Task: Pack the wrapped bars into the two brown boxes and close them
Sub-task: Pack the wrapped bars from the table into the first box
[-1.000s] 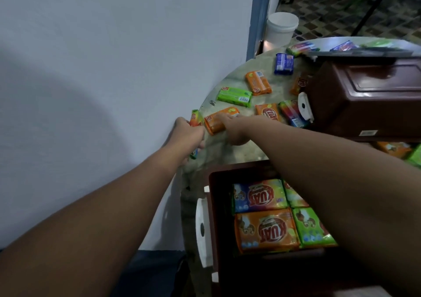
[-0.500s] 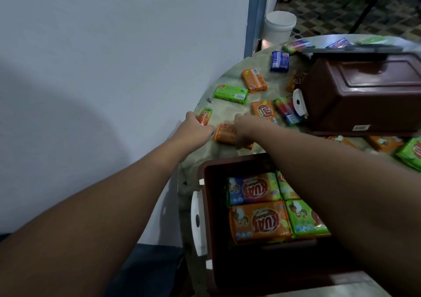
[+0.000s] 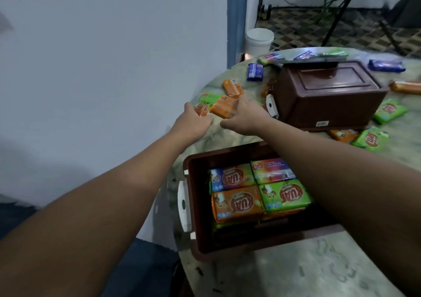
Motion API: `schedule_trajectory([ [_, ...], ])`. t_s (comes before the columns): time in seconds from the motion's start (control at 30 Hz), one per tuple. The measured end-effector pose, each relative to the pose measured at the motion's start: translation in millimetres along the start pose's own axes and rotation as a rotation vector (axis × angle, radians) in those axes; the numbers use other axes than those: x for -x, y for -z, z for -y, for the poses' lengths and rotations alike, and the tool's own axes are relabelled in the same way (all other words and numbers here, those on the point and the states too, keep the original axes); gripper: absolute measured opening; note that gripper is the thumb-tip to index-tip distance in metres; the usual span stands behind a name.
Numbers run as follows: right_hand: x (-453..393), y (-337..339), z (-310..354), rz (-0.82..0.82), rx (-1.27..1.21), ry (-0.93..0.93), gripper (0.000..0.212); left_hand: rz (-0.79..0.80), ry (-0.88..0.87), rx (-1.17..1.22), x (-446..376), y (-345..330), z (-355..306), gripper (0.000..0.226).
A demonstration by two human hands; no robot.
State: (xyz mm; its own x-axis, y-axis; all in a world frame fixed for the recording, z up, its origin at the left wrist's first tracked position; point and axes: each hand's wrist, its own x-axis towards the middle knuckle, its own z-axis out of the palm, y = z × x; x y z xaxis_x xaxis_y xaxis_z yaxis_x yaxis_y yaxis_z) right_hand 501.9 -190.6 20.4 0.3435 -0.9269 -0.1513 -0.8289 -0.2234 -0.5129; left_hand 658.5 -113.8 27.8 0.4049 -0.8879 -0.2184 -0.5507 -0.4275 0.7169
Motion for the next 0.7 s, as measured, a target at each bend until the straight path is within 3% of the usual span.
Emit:
schedule_trajectory([
  [0.27,64,27,-30,-0.102,-0.075,0.026,0.083,-0.049,-0.085,-0.085,49,-20,-29,0.061],
  [0.4,94,36,-50,-0.109,-0.076,0.029,0.084,-0.064,-0.118,-0.104,71,-38,-31,0.054],
  [0.7,136,30,-94,-0.056,0.107,0.141,0.076,-0.009,-0.191,-0.239,108,-62,-18,0.065],
])
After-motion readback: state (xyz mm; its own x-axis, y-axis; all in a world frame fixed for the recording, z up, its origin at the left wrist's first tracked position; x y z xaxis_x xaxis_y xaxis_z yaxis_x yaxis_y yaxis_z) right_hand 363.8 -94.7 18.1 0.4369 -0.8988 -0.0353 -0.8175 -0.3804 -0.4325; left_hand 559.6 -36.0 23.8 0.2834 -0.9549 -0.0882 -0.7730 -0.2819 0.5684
